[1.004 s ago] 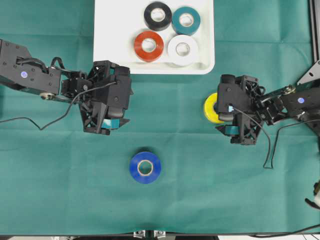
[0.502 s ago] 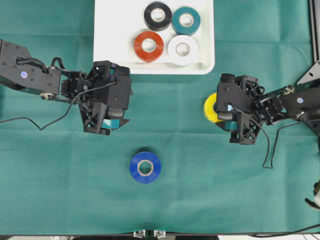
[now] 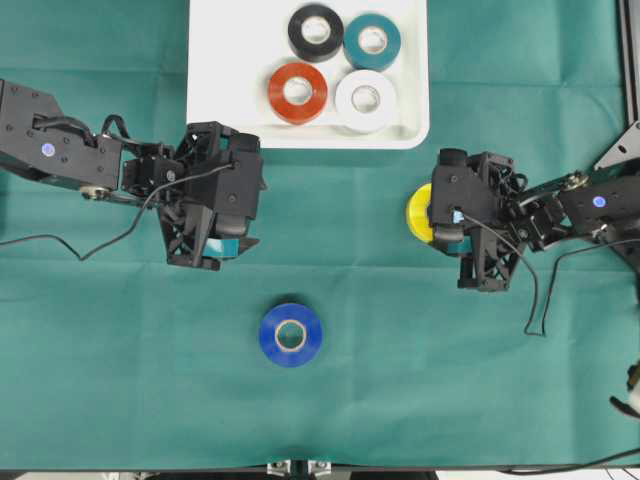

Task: Put the tape alternately from left to right into the white case.
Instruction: 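Lower the right gripper into the yellow roll's hole and close, then carry the yellow roll with the right gripper into the tray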

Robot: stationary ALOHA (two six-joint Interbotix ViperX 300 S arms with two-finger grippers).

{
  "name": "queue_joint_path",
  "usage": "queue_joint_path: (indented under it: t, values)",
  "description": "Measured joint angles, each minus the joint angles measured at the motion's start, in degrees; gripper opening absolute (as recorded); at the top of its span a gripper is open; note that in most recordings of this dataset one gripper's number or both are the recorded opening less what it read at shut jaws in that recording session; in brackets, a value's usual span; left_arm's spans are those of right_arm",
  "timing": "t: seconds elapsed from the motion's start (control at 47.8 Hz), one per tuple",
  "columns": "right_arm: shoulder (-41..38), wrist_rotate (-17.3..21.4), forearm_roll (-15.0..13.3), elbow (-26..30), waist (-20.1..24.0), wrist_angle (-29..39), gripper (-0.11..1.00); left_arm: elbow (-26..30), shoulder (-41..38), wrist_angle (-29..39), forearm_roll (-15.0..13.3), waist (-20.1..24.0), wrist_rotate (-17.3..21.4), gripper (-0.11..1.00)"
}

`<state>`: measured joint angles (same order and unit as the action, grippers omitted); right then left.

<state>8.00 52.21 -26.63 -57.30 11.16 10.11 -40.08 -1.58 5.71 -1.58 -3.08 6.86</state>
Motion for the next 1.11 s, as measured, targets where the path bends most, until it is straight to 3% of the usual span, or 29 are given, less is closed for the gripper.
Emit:
queue_joint_path:
  t: [0.586, 0.92, 1.108]
  values:
    - [8.7, -0.3, -0.4, 0.2, 0.0, -0.5, 0.26, 0.0, 0.0, 0.0, 0.1, 0.0, 0.0, 0.70]
    - [6.3, -0.4, -9.0, 3.2, -2.5, -4.0, 0.26, 0.0, 0.0, 0.0, 0.1, 0.0, 0.0, 0.70]
    - [4.9, -0.4, -11.1, 4.7, -4.6, -4.0, 0.26, 0.0, 0.0, 0.0, 0.1, -0.8, 0.0, 0.70]
